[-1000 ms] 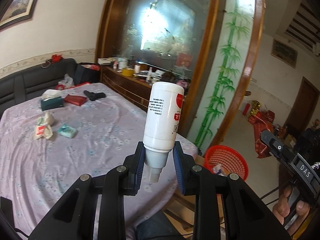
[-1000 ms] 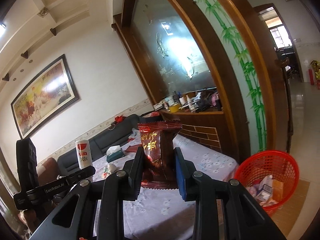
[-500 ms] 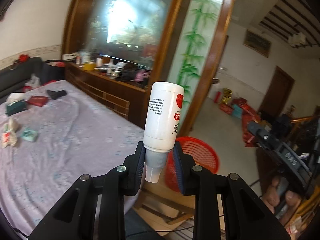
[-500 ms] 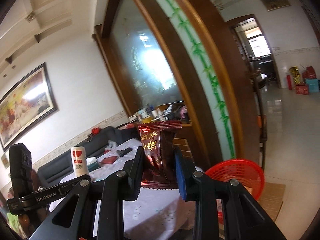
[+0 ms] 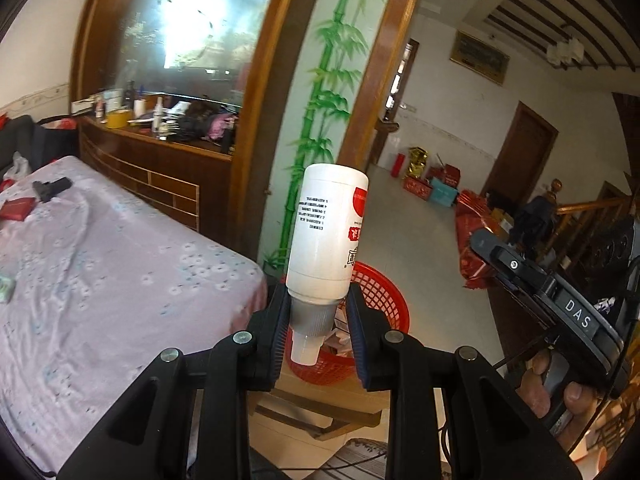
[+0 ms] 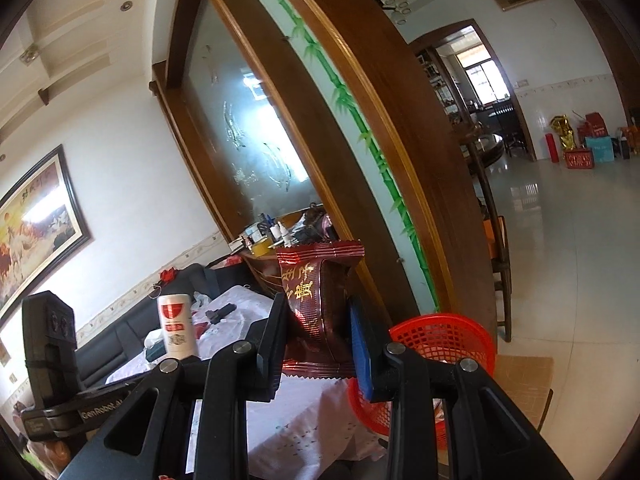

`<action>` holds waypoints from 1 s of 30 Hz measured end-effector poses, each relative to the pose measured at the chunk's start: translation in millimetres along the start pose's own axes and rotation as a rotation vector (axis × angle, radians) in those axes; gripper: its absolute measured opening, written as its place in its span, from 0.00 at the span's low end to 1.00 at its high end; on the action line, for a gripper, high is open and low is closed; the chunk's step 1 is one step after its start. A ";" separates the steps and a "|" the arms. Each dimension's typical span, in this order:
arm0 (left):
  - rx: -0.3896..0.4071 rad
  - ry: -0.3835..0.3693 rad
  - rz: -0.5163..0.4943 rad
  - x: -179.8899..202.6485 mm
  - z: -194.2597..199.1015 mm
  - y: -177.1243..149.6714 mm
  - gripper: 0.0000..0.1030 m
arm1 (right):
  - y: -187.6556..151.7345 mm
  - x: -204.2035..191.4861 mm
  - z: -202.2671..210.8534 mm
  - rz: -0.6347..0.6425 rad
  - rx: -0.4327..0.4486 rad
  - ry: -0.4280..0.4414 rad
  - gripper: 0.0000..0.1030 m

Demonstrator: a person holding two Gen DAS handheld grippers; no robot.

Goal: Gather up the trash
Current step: 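Carry the spray bottle and candy wrapper over the red wastebasket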

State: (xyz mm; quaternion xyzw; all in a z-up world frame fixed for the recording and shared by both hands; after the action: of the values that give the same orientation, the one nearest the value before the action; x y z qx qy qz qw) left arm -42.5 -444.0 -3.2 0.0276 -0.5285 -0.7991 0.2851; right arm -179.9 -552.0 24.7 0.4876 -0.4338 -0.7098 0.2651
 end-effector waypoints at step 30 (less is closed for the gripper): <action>-0.186 -0.080 0.037 6.8 -133.9 -33.6 0.26 | -37.0 92.2 -83.6 -0.122 -0.186 -0.125 0.30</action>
State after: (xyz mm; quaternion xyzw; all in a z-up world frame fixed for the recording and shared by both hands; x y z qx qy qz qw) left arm -16.2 -548.9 -89.3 -0.0406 -0.4635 -0.8398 0.2798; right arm -136.5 -637.7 -62.6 0.4412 -0.3516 -0.7906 0.2380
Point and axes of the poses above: each gripper's, at about its wrist camera, not at the fingertips, and z roughly against the way its jaws point, x to its right, y to its top, the point moved 8 cm from there along -z, roughly the way its jaws point, and after that the axes turned 7 degrees about x, right-handed, at the moved point
